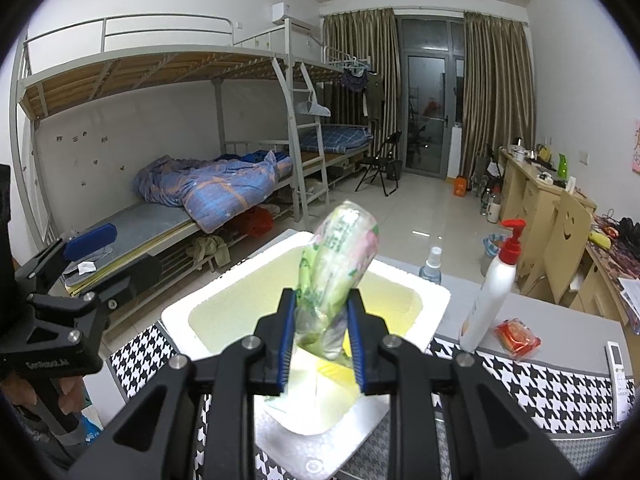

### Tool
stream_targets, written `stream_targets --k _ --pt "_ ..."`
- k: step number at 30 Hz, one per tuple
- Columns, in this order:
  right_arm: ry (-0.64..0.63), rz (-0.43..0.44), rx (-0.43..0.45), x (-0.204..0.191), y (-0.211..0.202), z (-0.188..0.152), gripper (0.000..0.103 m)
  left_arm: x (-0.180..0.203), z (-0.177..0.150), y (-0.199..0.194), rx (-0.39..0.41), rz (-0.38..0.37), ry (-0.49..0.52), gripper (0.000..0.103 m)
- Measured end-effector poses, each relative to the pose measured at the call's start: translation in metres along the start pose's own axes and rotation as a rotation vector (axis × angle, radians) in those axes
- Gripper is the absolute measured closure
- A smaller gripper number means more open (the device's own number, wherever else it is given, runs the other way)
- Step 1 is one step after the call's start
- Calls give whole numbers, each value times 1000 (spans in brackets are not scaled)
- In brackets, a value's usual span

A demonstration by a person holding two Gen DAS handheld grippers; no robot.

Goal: Organize soft objects
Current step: 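Lower the green packet into the foam box and open the right tool, then move both tools back from the foam box toward the grey sock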

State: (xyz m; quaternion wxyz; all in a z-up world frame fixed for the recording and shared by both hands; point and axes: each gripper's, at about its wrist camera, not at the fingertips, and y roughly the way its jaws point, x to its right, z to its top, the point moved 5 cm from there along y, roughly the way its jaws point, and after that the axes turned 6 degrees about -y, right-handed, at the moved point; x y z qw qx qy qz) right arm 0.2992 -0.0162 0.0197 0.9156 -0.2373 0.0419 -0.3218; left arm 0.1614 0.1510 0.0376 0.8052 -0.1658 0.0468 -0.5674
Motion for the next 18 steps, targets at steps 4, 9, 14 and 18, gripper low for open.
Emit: stream_targets --k 4,9,14,18 --pt "13 -9 -21 3 8 1 70 -2 -1 -1 -1 -1 -4 1" --pt "20 1 -57 2 15 -1 36 -3 0 1 -4 2 -10 1" --pt "23 14 -50 0 10 -1 34 -3 0 0 2 0 -12 1" --pt "27 15 -41 1 5 0 32 -3 1 1 1 -3 -8 1"
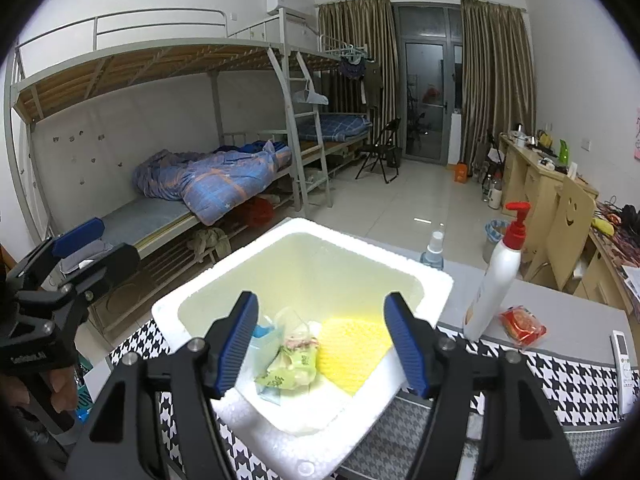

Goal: Organize soft objects
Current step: 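Move both tools back from the foam box toward the grey sock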

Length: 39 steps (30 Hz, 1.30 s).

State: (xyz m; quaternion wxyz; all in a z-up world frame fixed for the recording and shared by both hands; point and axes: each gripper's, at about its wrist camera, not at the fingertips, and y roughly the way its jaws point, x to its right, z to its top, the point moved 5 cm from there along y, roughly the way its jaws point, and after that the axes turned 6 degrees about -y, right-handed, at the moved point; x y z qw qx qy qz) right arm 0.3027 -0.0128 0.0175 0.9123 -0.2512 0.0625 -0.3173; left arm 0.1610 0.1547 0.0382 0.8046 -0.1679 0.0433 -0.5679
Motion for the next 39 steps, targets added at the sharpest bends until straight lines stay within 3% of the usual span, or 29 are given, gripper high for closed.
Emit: stream_targets --k 16,26,39 --pt "9 -1 39 3 -20 -2 31 12 3 -9 9 -15 -1 1" --pt "33 -29 85 11 -36 -3 10 25 6 -18 21 -33 16 1" --pt "48 -62 133 19 -58 -9 7 44 8 -29 41 -51 45 1"
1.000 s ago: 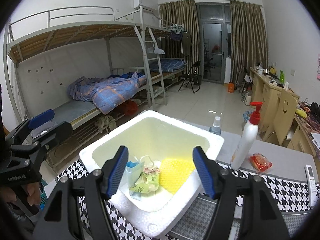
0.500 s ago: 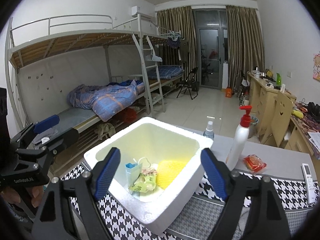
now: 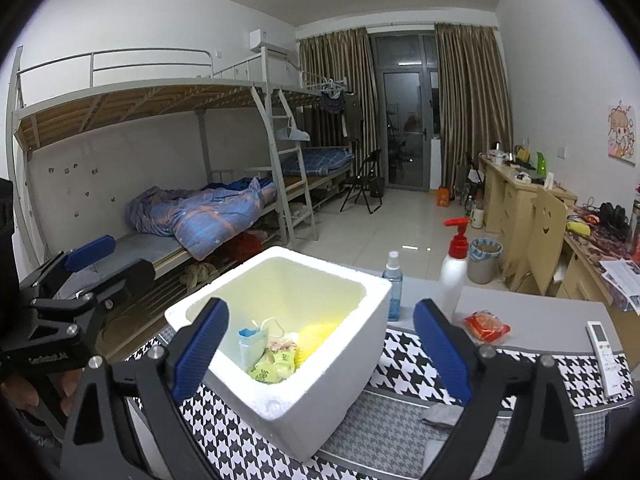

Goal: Organize soft objects
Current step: 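Move both tools back from the foam box toward the grey sock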

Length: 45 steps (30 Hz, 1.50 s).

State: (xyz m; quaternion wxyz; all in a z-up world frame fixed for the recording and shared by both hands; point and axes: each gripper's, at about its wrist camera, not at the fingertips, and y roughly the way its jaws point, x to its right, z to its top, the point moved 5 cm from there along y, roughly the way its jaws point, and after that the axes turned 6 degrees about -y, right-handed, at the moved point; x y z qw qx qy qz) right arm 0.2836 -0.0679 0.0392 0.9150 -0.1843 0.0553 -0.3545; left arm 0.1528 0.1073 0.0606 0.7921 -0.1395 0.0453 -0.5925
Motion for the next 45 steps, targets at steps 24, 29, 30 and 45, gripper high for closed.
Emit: stream_targets --k 24,29,30,45 --pt "52 -78 92 31 -37 -7 2 39 1 -16 14 -78 35 1" --pt "73 -101 99 36 -46 -11 1 52 1 -19 19 -102 41 1" --pt "74 -109 99 37 -48 -11 1 53 2 -19 21 -107 42 1" --pt "61 -191 121 52 -75 -18 1 78 1 -24 25 -165 64 1"
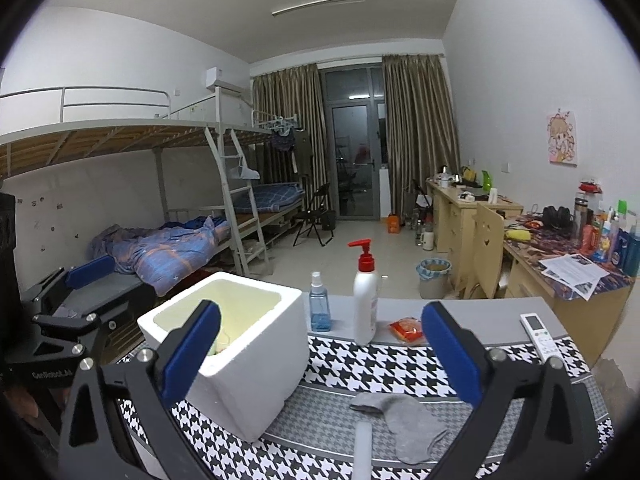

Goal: Organize soft objects
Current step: 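Move both tools back from the foam box toward the grey sock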

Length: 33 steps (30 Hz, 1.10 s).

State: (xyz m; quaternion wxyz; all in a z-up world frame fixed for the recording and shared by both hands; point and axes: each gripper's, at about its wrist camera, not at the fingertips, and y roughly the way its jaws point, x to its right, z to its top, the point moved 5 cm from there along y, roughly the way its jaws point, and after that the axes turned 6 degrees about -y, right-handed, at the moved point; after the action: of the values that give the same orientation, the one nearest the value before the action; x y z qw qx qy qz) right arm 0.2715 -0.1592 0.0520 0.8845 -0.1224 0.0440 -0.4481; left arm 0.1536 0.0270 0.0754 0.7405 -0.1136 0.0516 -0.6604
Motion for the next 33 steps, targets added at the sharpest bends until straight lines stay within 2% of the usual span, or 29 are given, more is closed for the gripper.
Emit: stream_targets --k 26,33 --pt "13 -94 4 36 -22 -9 1 39 -4 7 1 -90 37 1" --pt "17 -103 -8 42 -22 -11 1 41 -5 11 6 -83 41 1"
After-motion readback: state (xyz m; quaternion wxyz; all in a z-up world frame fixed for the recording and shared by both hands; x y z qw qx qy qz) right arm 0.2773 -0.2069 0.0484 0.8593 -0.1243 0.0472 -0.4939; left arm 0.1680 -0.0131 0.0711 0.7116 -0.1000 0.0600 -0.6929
